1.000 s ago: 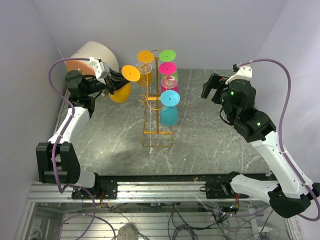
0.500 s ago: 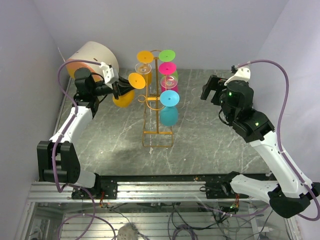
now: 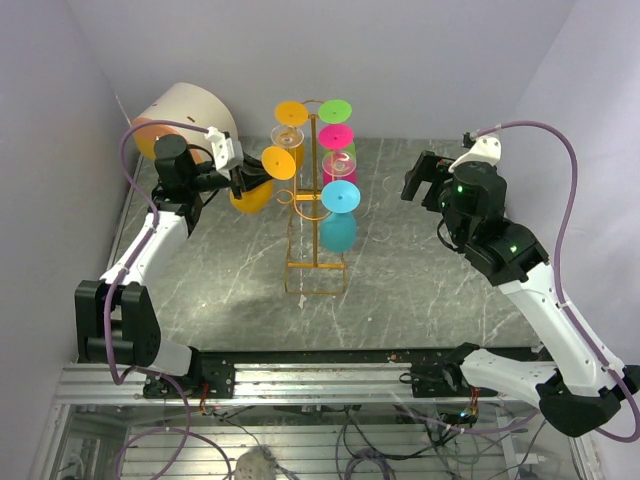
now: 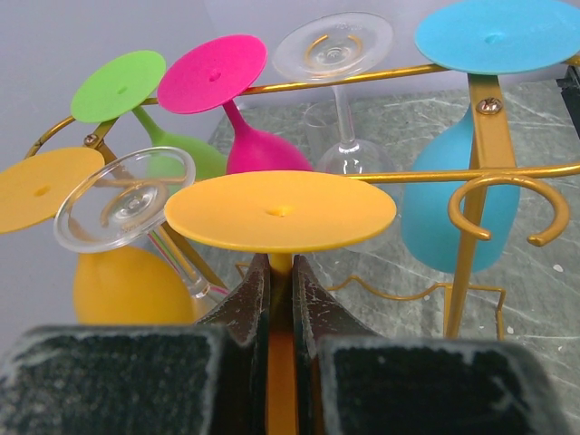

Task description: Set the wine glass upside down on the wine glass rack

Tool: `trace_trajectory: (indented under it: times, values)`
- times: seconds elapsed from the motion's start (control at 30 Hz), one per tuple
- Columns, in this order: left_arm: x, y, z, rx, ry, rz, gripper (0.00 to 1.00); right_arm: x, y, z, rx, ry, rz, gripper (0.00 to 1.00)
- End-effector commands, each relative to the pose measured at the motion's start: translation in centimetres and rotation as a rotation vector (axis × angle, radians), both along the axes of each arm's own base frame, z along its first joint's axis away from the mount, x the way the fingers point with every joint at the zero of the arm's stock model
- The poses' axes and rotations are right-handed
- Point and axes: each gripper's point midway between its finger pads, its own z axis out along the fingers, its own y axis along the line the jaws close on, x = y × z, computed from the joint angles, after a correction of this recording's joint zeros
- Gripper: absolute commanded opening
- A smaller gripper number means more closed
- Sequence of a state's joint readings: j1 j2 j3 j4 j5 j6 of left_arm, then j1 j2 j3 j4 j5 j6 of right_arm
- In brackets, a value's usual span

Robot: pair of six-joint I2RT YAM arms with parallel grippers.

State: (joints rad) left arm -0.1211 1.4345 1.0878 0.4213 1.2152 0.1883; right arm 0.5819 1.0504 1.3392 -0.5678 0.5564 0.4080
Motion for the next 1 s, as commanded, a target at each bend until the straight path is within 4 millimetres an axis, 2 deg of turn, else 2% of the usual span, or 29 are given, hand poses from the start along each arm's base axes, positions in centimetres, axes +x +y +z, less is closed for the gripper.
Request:
trace_trajectory:
  times: [0.0,0.23,0.5,0.67,0.83,0.87,0.97]
  values:
    - [0.0,-0.8,-0.4,0.017,-0.014,-0.019,0.07,-0.3,-0.4,0.3,0.015,-0.009,-0.013,0.92]
    - [-0.1,-1.6,-0.8,-0.001,0.027,-0.032,0.07,-0.3,-0.2,0.1,0.024,-0.01,-0.007,0.92]
    - [-1.2,-2.4,1.1,-0.157,0.099,-0.099,0.07,0.1,0.3,-0.1,0.026,-0.005,0.008,0.92]
    - [-1.9,-3.2,1.2,-0.164,0.1,-0.127,0.07,0.3,0.6,-0.2,0.028,-0.002,0.017,0.92]
    - [-1.8,-3.6,0.9,-0.171,0.113,-0.123,0.07,0.3,0.5,-0.2,0.03,-0.004,0.015,0.92]
    - [-1.7,-3.6,0.9,-0.175,0.117,-0.118,0.08,0.3,0.6,-0.2,0.03,-0.003,0.015,0.92]
    - [-1.5,-3.6,0.6,-0.181,0.127,-0.105,0.22,0.3,0.6,-0.5,0.025,0.004,0.015,0.93]
